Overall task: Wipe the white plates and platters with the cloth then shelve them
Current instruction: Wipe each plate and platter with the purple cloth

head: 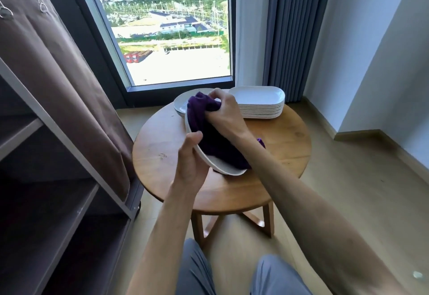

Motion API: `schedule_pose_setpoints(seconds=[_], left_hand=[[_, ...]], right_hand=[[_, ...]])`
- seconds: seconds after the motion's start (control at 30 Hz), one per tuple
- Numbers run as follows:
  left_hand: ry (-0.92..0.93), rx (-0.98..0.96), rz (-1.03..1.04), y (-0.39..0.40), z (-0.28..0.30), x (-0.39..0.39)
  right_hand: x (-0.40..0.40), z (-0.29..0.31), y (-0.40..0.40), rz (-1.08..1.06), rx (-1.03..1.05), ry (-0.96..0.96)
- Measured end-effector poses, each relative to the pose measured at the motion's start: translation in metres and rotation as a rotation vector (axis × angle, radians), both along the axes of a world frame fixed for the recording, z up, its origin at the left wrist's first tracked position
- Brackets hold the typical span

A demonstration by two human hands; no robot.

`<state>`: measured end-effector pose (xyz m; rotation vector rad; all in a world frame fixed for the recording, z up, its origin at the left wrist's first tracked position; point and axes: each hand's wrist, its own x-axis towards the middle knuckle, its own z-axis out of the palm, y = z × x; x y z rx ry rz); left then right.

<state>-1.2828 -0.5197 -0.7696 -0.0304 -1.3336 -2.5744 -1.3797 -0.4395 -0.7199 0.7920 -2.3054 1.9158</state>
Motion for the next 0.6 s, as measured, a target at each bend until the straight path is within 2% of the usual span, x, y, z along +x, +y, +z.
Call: schedule_pose_setpoints(seconds=[0.13, 0.27, 0.43, 0.53, 0.6], left_hand=[[0.083, 0.068, 0.088, 0.007, -0.002, 0.009], [0.176, 0.054, 0.224, 0.003, 0.01, 0.01], [0.189, 0.073, 0.232, -0.003, 0.017, -0.002], [0.137, 0.152, 0.21, -0.002, 0.014, -0.007], [0.077, 0.165, 0.194, 0.004, 0.008, -0.005]], right_hand=[[-0.028, 0.003, 0.003, -0.321, 0.148, 0.115], [-0.042, -0.009, 0.019, -0.381, 0.542, 0.168], [-0.01, -0.018, 0.019, -0.195, 0.573, 0.223], [0.003, -0.007, 0.019, 0.095, 0.609, 0.142], [0.007, 0.004, 0.021, 0.311, 0.506, 0.083]])
